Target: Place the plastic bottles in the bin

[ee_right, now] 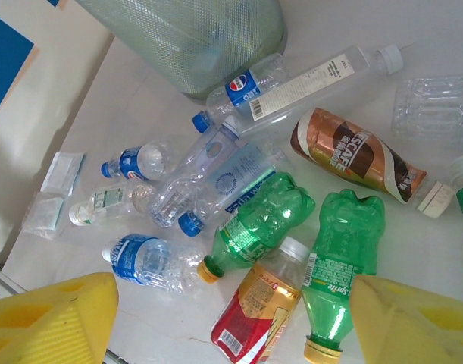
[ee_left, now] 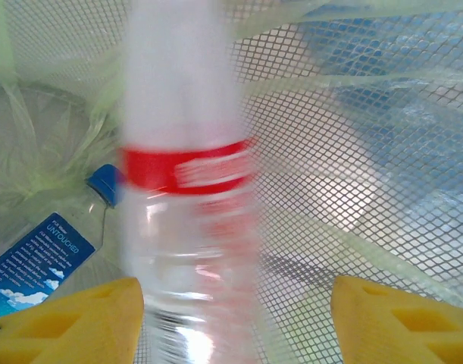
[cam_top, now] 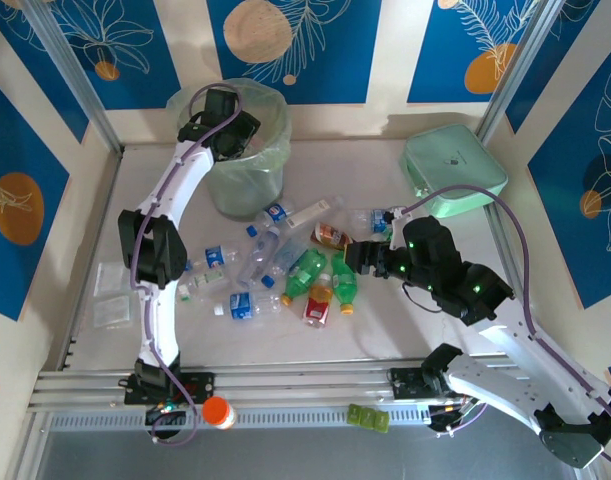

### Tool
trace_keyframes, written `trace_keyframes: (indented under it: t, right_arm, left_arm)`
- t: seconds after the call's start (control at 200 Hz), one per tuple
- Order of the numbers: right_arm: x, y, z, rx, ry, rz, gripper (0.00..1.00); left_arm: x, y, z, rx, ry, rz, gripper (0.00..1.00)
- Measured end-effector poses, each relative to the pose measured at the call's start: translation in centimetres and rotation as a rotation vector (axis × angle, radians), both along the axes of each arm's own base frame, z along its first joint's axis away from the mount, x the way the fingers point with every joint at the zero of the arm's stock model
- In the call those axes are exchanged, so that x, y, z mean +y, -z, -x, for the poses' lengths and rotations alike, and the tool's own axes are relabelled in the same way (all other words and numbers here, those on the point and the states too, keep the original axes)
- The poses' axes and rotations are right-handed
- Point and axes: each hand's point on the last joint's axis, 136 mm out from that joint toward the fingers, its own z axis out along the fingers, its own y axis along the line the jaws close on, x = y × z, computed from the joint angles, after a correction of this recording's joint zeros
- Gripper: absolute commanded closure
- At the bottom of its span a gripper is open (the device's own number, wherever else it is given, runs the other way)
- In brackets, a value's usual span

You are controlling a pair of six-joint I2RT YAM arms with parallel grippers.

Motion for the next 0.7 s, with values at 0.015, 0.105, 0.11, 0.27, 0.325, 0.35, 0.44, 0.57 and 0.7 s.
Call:
trace_keyframes:
  t: [0.015, 0.105, 0.11, 0.27, 0.325, 0.35, 0.44, 0.57, 0.7]
  right_arm:
    - [0.0, 0.0, 0.0, 0.0, 0.0, 0.0, 0.2]
    - [0.0, 0.0, 0.0, -0.001, 0.001, 0.001, 0.2]
    - [0.0, 0.0, 0.0, -0.001, 0.001, 0.001, 0.2]
    - [0.1, 0.0, 0.1, -0.004, -0.002, 0.007, 0.2]
    - [0.1, 0.1, 0.2, -0.002, -0.004, 0.011, 0.2]
    - [0.1, 0.1, 0.2, -0.002, -0.003, 0.013, 0.2]
    - [0.1, 0.3, 0.4, 0.001, -0.005, 0.02, 0.2]
    - [-0.4, 0.2, 0.7, -0.001, 0.003, 0.027, 0.2]
    - [-0.6, 0.1, 0.8, -0.003, 0.007, 0.034, 0.19]
  left_arm:
    - [0.0, 0.0, 0.0, 0.0, 0.0, 0.0, 0.32]
    - [0.0, 0.0, 0.0, 0.002, 0.0, 0.0, 0.3]
    - [0.0, 0.0, 0.0, 0.002, 0.0, 0.0, 0.3]
    - [-0.1, 0.0, 0.1, 0.002, 0.003, 0.003, 0.29]
    - [-0.1, -0.2, 0.1, -0.002, 0.007, 0.003, 0.29]
    - [-0.1, -0.4, 0.2, -0.005, 0.009, 0.004, 0.29]
    - [0.0, -1.6, 0.7, -0.024, 0.031, -0.008, 0.29]
    - [0.3, -4.8, 2.1, -0.068, 0.071, -0.038, 0.3]
    - [0.9, -9.1, 4.7, -0.124, 0.107, -0.063, 0.3]
